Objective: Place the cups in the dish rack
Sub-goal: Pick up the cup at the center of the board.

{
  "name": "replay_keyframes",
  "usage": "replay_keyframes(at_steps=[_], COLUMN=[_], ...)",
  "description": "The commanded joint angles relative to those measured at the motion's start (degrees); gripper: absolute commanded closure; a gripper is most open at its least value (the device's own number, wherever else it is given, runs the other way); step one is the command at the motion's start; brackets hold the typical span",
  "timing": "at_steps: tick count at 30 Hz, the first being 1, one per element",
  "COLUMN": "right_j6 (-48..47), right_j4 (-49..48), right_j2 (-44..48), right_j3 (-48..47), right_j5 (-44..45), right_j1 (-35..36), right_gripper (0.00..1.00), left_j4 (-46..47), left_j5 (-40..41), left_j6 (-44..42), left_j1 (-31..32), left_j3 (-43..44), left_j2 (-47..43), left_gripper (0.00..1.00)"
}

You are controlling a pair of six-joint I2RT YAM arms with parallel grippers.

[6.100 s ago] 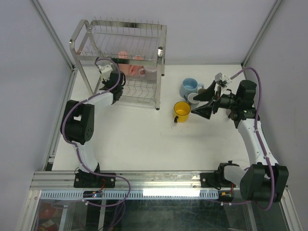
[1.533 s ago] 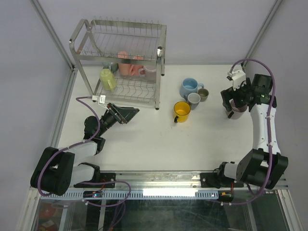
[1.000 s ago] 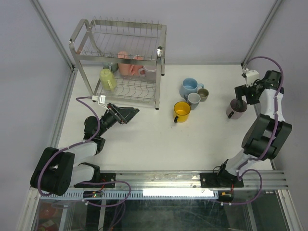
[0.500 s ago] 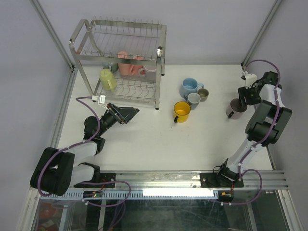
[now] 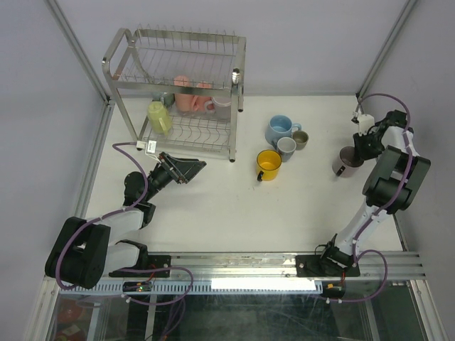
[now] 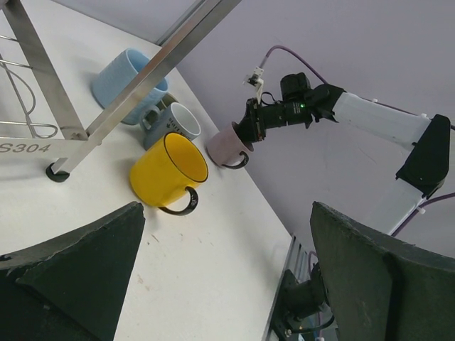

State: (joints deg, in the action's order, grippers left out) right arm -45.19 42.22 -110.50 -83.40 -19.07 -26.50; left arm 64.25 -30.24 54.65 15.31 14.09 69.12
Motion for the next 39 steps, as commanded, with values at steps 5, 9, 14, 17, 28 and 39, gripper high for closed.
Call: replay_keyframes(at_steps=[5, 9, 14, 17, 28, 39], right_j6=[-0.34, 0.44, 2.12, 3.25, 10.00, 31.35], right_j4=[5.16, 7.29, 9.72, 10.78, 7.18, -18.67], right_j2=[11.08, 14.94, 19.08, 21.36, 28.93, 35.99], right_j3=[1.40, 1.77, 1.45, 0.94, 2.28, 10.07], right_j5=[-12.95, -20.11, -29.00, -34.13, -47.56, -53.72], right_j1=[-0.22, -0.22, -0.17, -0.03, 4.29, 12.66], right_gripper=[1.00, 1.00, 1.00, 1.00, 1.00, 1.00], left_j4=[10.88, 17.07, 23.52, 25.67, 25.31, 25.46], left_j5=[-3.54, -4.73, -6.28, -6.73, -5.56, -1.04], left_j6=[4.49, 8.10, 12.71, 14.66, 15.31, 15.72], left_j1=[-0.27, -0.28, -0.21, -0.19, 4.76, 16.11], left_j3=[0.46, 0.07, 0.30, 0.46, 1.96, 7.63], left_j2=[2.95, 5.62, 8.82, 10.06, 10.76, 12.09], left_gripper=[0.01, 0.02, 0.04, 0.05, 0.05, 0.05])
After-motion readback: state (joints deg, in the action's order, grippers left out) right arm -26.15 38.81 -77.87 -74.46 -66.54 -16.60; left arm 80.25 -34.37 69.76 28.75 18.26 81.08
